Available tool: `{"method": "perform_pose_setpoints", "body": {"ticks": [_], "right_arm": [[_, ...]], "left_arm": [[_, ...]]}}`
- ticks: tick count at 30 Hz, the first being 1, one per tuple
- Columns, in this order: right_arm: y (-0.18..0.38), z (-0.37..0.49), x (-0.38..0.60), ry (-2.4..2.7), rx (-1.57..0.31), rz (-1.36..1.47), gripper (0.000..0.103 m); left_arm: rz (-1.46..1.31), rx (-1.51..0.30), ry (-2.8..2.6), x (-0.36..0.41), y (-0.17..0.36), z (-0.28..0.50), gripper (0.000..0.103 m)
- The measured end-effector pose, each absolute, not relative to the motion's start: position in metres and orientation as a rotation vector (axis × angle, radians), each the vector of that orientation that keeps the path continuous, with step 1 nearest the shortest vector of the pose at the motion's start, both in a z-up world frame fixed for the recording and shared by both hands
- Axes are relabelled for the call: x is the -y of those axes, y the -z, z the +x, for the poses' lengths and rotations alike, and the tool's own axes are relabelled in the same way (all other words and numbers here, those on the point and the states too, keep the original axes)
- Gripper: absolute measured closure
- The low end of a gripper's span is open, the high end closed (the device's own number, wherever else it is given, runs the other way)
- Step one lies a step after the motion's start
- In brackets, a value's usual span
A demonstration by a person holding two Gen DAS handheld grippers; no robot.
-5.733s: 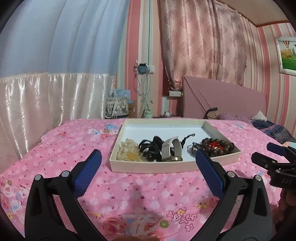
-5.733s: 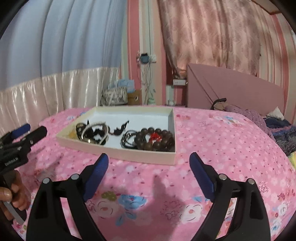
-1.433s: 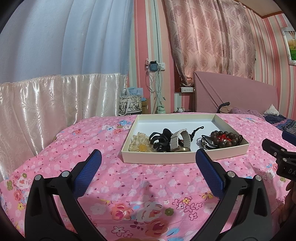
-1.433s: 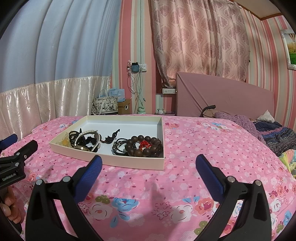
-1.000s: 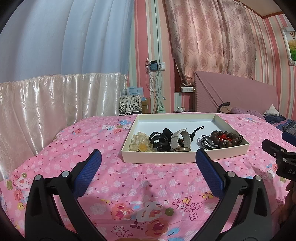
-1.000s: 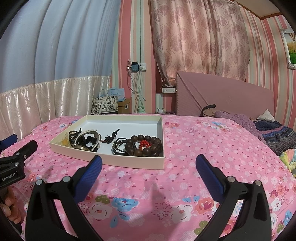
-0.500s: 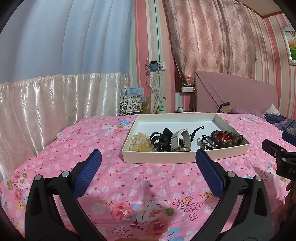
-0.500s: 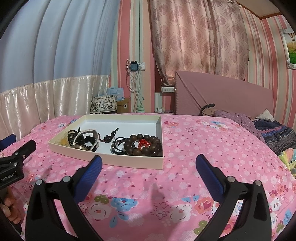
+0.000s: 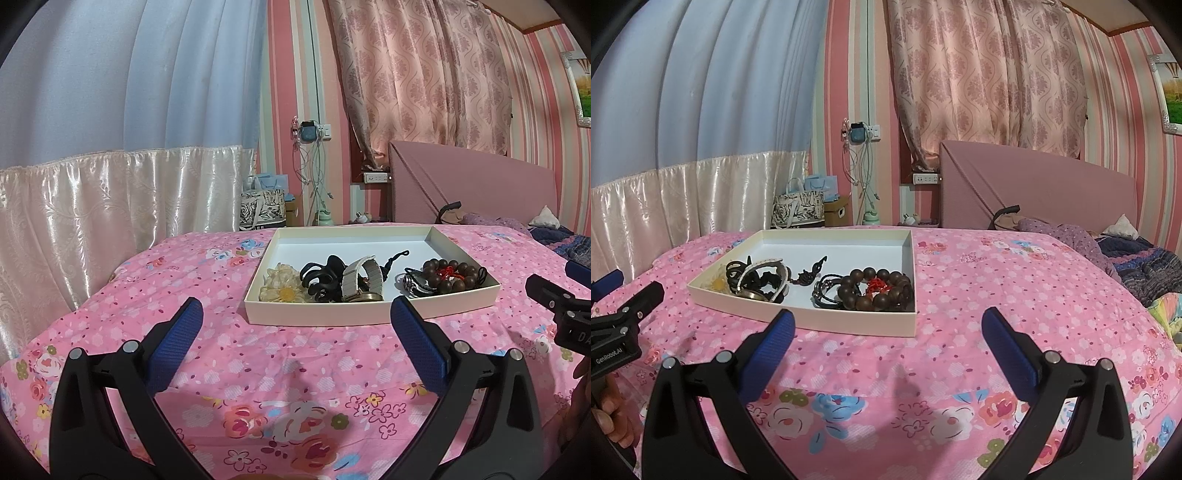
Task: Organize jewelry
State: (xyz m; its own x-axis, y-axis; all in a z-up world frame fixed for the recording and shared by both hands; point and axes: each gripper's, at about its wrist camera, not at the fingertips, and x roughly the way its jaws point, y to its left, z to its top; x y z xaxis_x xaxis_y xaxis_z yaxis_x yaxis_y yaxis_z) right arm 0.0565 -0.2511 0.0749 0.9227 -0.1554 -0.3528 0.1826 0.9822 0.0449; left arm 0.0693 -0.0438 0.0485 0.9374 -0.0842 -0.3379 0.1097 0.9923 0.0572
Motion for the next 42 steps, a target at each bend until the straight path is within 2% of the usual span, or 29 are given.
{"method": "perform_pose_setpoints", "body": {"ticks": [42], "right_arm": [[-0.0733, 0.0588, 0.2501, 0.173, -0.364, 0.078, 0.002]], "left_arm": [[0.084, -0.338, 0.092, 0.0438, -0.0485, 0.0704, 0.003]]}}
